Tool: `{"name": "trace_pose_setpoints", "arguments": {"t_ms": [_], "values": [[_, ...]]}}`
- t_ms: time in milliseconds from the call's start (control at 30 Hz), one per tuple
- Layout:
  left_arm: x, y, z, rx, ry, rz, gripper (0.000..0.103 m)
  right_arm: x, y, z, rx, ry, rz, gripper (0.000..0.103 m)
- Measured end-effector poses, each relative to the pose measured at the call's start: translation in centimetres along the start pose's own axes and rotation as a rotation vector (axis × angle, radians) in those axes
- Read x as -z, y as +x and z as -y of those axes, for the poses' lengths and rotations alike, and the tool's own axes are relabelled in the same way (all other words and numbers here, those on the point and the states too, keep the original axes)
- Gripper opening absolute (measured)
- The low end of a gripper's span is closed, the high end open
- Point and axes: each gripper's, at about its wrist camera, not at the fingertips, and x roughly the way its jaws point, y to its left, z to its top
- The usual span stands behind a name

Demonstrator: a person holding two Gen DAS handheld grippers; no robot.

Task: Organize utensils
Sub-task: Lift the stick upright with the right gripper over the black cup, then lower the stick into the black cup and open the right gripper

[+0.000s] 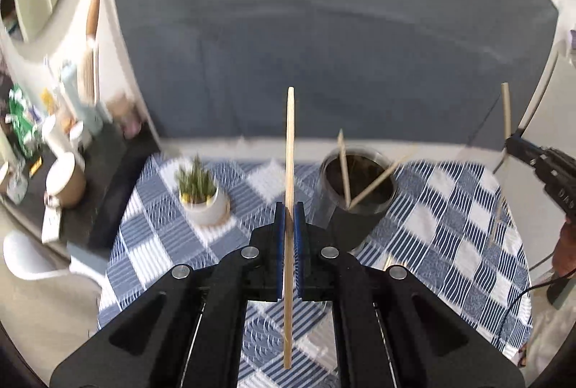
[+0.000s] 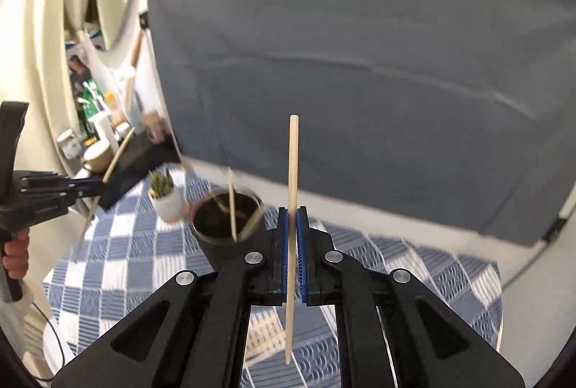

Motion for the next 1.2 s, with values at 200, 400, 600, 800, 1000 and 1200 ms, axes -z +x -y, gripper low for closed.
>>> {"name": "trace_pose_setpoints", "arguments": {"t_ms": [200,400,600,800,1000,1200], "values": [[-3.5,-0.9,1.6,0.046,0.009,0.087,0.005,-3.8,-0.2,-0.8,-0.038,-0.005,0.072,0.005],[-5.7,-0.4,2.3,0.130,-0.005,0.135,0.005,-6.3,0.3,-1.5,-0.096,0.017,0.135,0.005],[-6.8,0.8,2.0,0.226,-0.043,0.206,0.005,-7.4,2.0,-1.9,-0.139,0.023,0.159,0.005],[-7.1,3.0,1.1,0.295,-0.079,0.264,0.005,-7.6,5.4,-1.7,-0.194,0.072,0.155,0.005],[-6.9,6.1,0.0,0.353,-0.109,0.295,0.005,-7.0,8.6,-1.4,-0.253,0.120,0.158,0.005],[-5.7,9.9,-1.0,0.409,-0.149,0.353,0.005,-5.7,11.4,-1.4,-0.276,0.126,0.175,0.005]]}}
